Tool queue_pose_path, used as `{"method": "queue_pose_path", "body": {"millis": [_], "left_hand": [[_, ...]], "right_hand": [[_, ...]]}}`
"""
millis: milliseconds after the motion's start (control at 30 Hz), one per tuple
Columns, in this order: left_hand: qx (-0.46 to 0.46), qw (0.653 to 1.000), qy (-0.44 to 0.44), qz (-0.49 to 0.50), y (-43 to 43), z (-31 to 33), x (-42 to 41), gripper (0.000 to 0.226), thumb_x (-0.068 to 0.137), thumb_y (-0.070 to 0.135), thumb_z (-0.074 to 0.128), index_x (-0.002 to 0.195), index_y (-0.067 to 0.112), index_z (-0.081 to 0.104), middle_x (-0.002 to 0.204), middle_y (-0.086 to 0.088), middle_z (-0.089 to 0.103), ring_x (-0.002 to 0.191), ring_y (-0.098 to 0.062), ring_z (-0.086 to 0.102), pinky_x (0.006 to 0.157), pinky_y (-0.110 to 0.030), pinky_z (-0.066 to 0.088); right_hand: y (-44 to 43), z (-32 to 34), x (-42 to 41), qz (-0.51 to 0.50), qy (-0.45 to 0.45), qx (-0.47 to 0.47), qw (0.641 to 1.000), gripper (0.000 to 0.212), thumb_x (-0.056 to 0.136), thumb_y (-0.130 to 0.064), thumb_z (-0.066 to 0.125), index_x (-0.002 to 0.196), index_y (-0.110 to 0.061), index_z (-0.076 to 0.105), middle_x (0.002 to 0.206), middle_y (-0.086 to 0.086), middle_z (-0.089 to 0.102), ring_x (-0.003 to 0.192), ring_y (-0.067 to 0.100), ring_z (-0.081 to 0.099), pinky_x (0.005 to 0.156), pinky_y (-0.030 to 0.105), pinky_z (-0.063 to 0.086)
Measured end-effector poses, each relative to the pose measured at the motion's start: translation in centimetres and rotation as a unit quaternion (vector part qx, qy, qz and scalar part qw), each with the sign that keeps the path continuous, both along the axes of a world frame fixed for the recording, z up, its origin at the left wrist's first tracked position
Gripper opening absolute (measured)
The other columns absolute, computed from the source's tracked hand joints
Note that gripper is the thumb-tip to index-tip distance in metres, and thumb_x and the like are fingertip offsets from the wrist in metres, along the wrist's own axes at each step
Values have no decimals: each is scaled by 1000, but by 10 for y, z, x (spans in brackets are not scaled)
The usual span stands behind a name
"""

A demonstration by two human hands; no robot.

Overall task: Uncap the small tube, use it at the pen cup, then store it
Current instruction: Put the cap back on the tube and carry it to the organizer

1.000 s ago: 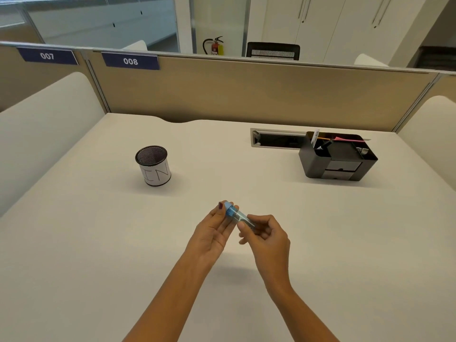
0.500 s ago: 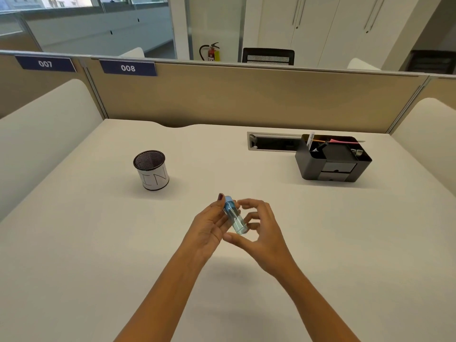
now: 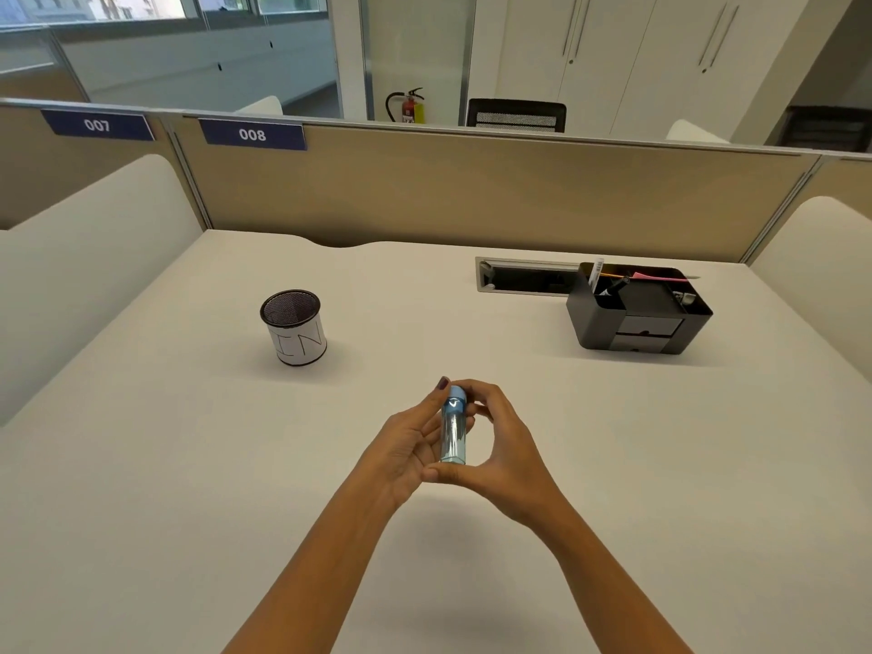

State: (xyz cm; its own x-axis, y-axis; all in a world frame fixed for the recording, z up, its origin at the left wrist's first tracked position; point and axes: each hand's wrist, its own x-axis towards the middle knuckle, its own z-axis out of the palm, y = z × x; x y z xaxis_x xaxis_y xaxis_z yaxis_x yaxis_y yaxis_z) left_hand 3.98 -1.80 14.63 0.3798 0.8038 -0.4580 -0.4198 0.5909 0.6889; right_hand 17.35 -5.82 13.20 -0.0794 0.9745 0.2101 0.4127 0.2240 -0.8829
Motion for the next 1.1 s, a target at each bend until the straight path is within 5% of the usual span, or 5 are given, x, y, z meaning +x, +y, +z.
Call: {"method": "queue_pose_path", "body": {"millis": [433,633,733,867,1100], "left_hand": [[-21,999,-24,-3,-2,-1,5,27,67,31,79,82,9,79,94,-16,76,82,-21,74,63,-29,60],[-12,1000,-3,21,2,-9,9,21,72,34,75,81,15,80,94,-11,77,88,-19,73,64,-29,59],[-10,998,-12,63,8,-11,13,19,73,28,74,77,11,79,89,-13,77,84,-21,74,66,-32,59],[-11,991,-60,118,15,-10,17,27,69,15,74,92,0,71,100,-21,72,92,-30,72,70,-34,62],[8,990,-24,136,19,-10,36,37,82,11,68,115,-4,61,114,-23,66,101,-32,67,75,-32,60]], "right_hand": [[-1,-5,6,4,-4,0,1000,80,63,-32,90,128,-25,43,122,-11,53,112,1,50,97,11,41],[-4,-10,5,-14,30,-20,999,82,66,-48,78,136,-32,40,134,-16,49,123,-1,48,99,8,40],[-7,-14,4,-78,76,5,994,71,69,-45,77,132,-27,50,129,-14,53,115,1,55,92,10,46],[-9,-17,8,-195,106,49,974,29,80,-27,76,103,-37,61,106,-12,66,96,4,64,78,12,54],[0,-23,20,-258,47,76,962,25,81,-15,76,104,-20,68,99,-7,68,87,9,67,76,7,52]]}}
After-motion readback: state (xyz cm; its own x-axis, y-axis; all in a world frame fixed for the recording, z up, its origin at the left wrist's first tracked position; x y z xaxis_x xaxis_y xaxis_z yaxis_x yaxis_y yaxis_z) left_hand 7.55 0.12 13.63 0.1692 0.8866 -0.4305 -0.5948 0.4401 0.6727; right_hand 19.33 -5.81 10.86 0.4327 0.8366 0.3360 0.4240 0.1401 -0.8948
